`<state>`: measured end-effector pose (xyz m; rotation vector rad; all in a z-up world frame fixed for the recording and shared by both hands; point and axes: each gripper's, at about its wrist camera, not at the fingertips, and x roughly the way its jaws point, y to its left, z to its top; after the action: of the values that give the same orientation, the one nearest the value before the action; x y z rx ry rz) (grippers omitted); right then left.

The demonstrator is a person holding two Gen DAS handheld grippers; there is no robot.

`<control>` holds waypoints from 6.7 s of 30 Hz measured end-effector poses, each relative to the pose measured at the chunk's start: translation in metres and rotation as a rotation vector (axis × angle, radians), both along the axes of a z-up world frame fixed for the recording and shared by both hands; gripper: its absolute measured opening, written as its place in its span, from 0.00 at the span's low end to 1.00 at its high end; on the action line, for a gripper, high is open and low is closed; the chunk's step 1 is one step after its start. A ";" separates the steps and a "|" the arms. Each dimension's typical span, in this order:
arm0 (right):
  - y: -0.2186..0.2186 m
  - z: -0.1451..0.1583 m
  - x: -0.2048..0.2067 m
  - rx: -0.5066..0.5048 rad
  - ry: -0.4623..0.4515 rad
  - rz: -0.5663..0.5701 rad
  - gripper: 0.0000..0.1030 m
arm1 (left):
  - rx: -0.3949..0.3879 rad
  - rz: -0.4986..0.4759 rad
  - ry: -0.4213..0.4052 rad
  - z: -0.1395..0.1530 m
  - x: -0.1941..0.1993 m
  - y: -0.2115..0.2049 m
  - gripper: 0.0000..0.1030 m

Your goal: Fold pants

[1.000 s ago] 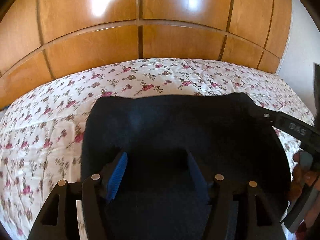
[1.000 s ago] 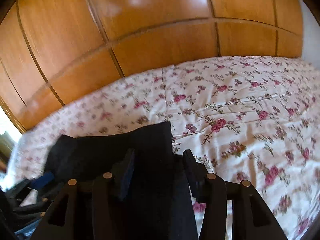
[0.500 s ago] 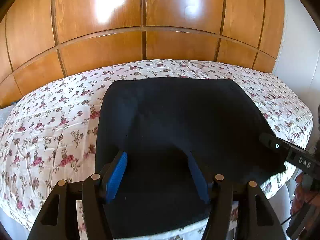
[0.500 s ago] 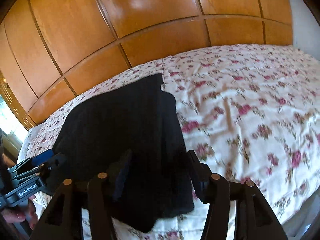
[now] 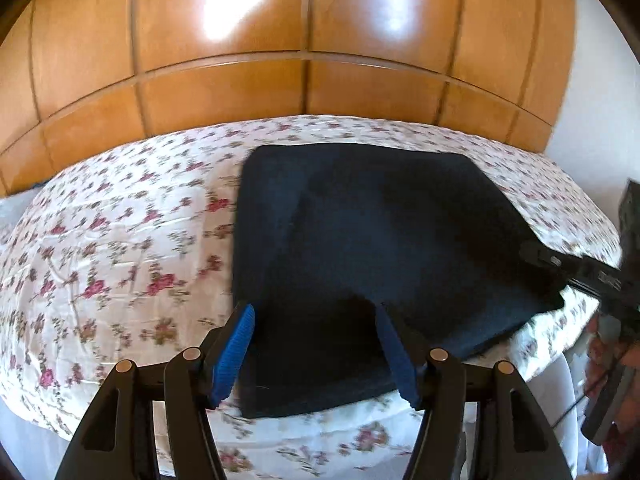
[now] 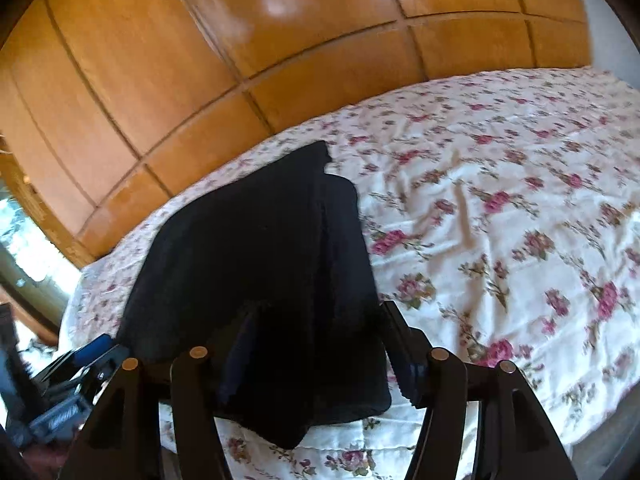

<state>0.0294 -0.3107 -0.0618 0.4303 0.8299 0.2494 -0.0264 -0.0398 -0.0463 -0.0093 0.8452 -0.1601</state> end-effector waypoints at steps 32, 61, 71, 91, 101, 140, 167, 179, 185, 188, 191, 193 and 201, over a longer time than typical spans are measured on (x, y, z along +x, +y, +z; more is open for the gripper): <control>-0.016 -0.032 0.061 0.205 0.180 0.213 0.83 | -0.656 -0.234 0.368 -0.064 0.069 0.057 0.80; 0.042 0.039 0.205 -0.060 -0.175 0.191 0.49 | -0.186 -0.112 -0.043 0.013 0.193 0.013 0.56; 0.021 -0.015 0.279 -0.050 -0.089 0.110 0.49 | -0.193 -0.093 0.039 -0.038 0.266 0.003 0.59; 0.018 -0.010 0.214 -0.217 -0.116 -0.008 0.71 | -0.140 -0.032 -0.080 -0.050 0.182 0.019 0.71; 0.021 0.004 0.151 -0.198 -0.091 -0.104 0.71 | -0.038 0.040 -0.095 -0.042 0.130 0.010 0.70; 0.101 0.055 0.000 -0.352 -0.227 -0.032 0.96 | 0.042 0.208 -0.145 0.028 0.002 0.002 0.70; 0.103 0.056 -0.005 -0.365 -0.227 -0.046 0.96 | 0.055 0.215 -0.158 0.035 -0.006 0.000 0.70; 0.103 0.054 -0.004 -0.357 -0.217 -0.046 0.96 | 0.089 0.205 -0.168 0.036 -0.008 -0.004 0.70; 0.104 0.053 -0.004 -0.357 -0.211 -0.046 0.96 | 0.089 0.206 -0.158 0.034 -0.007 -0.003 0.70; 0.104 0.052 -0.003 -0.355 -0.209 -0.046 0.96 | 0.087 0.204 -0.150 0.032 -0.006 -0.002 0.70; 0.104 0.051 -0.003 -0.355 -0.205 -0.048 0.96 | 0.086 0.205 -0.147 0.032 -0.006 -0.002 0.70; 0.104 0.050 -0.002 -0.355 -0.201 -0.048 0.96 | 0.086 0.205 -0.146 0.031 -0.006 -0.002 0.70; 0.105 0.049 -0.001 -0.356 -0.195 -0.046 0.96 | 0.090 0.200 -0.141 0.029 -0.004 -0.002 0.70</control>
<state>0.0284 -0.2058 -0.0126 0.0887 0.6546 0.0947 -0.0306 -0.0420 -0.0174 0.0021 0.7051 0.0653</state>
